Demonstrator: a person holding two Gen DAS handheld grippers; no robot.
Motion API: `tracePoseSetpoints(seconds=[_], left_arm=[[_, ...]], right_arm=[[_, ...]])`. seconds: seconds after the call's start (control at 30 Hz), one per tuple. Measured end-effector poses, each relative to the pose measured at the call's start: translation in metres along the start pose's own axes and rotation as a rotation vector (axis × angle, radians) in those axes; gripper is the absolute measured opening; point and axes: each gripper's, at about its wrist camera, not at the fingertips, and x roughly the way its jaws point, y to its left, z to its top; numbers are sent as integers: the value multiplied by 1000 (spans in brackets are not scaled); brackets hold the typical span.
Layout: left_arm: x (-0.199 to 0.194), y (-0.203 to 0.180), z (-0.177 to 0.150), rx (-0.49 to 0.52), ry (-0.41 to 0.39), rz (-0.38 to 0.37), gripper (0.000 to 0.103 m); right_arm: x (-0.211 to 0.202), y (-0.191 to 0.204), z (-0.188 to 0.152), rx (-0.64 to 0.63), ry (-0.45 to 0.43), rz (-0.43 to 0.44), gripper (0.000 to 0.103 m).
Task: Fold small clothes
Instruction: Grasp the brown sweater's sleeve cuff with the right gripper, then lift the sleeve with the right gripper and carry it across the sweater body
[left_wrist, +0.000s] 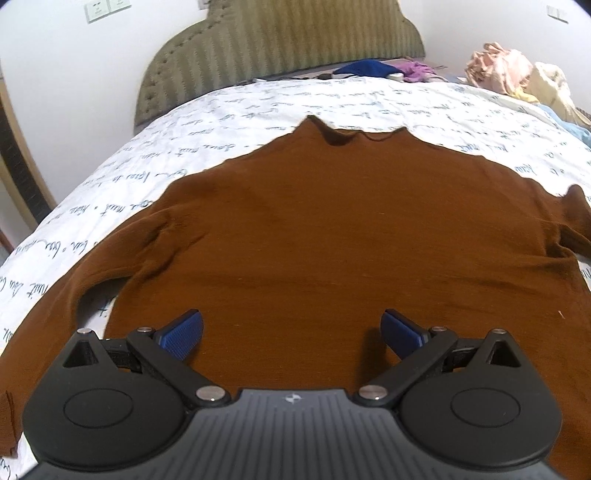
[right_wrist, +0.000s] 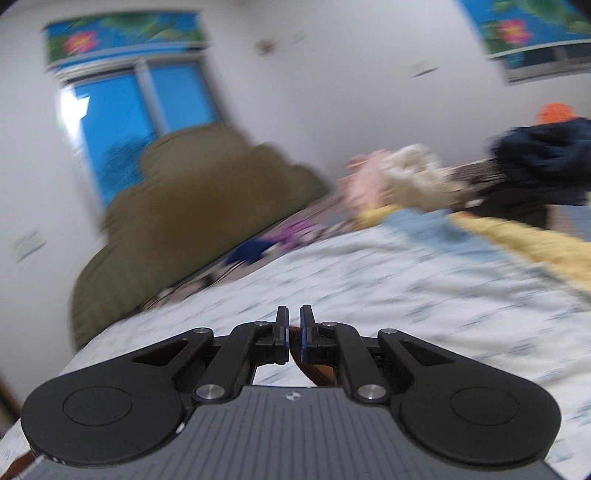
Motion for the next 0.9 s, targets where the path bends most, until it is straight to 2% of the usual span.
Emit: tracePoseSetpoints(seconds=[0.23, 0.43, 0.63, 0.9], left_arm=[[2, 12, -2, -21, 5, 9, 103], [2, 18, -5, -31, 7, 7, 103], [-3, 27, -5, -41, -9, 21, 103], [-10, 47, -7, -79, -24, 38, 103]], right_arm=[[28, 94, -30, -90, 115, 169, 11], [43, 145, -53, -135, 202, 266, 11], [57, 184, -67, -179, 255, 309, 11], [95, 231, -68, -201, 291, 363, 11]])
